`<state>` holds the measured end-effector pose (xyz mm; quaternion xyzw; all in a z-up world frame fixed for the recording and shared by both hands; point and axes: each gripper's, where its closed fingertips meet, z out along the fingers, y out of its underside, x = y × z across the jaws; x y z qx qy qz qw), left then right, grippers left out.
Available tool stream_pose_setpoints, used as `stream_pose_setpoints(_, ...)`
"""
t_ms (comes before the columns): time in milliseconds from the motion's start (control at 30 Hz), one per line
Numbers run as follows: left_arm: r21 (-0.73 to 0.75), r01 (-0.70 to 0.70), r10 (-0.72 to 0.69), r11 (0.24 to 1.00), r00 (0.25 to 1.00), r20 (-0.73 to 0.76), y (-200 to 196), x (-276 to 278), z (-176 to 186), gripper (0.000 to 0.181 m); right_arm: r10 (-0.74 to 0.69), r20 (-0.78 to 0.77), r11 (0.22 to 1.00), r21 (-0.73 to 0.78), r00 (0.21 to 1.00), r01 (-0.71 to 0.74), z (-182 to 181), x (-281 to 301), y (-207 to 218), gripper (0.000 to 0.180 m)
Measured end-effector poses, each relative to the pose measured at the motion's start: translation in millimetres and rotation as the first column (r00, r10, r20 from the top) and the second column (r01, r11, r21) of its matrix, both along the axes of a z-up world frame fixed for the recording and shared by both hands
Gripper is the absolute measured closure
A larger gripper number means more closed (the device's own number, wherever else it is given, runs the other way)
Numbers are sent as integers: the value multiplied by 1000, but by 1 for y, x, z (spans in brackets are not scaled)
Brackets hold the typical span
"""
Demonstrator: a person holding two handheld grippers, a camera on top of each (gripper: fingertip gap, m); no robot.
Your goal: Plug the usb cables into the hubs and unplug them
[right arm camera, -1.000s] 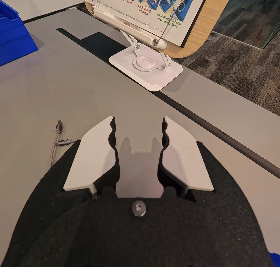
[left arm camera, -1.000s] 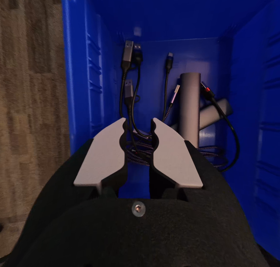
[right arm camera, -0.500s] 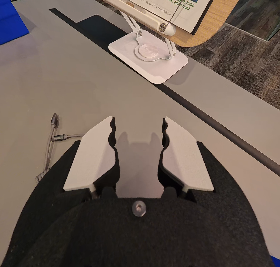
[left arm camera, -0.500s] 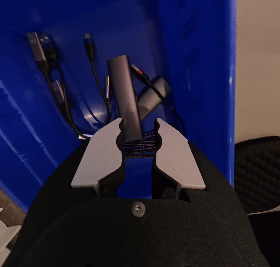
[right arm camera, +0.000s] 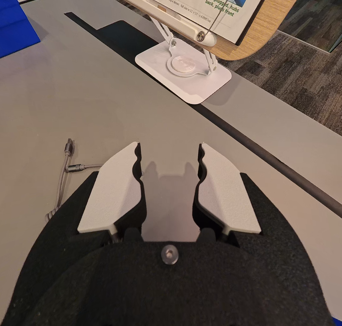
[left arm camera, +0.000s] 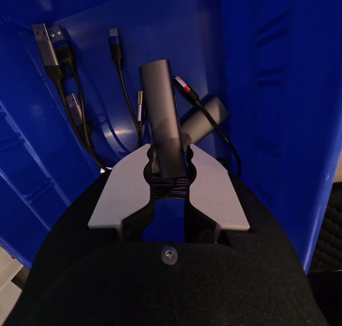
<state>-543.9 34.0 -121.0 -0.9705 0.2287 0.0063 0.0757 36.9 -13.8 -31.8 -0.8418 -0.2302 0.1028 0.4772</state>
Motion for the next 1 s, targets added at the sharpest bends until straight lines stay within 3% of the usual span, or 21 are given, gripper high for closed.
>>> stream_pose_setpoints(167,-42,-8,9,999,1000,6,-7,-4,-10,147,1,4,1000,1,1000,-1,0,0,0,121)
stream_pose_setpoints(367,5,44,-44,999,999,11,-8,-4,9,148,6,-5,1000,6,1000,-6,3,-1,-1,122)
stream_pose_setpoints(767,166,94,-95,982,995,1,-21,16,119,149,43,-31,998,50,999,-42,19,-11,-6,121)
stream_pose_setpoints(1000,277,196,-221,941,973,63,-32,89,189,149,49,-69,996,83,996,-43,31,-8,-10,122)
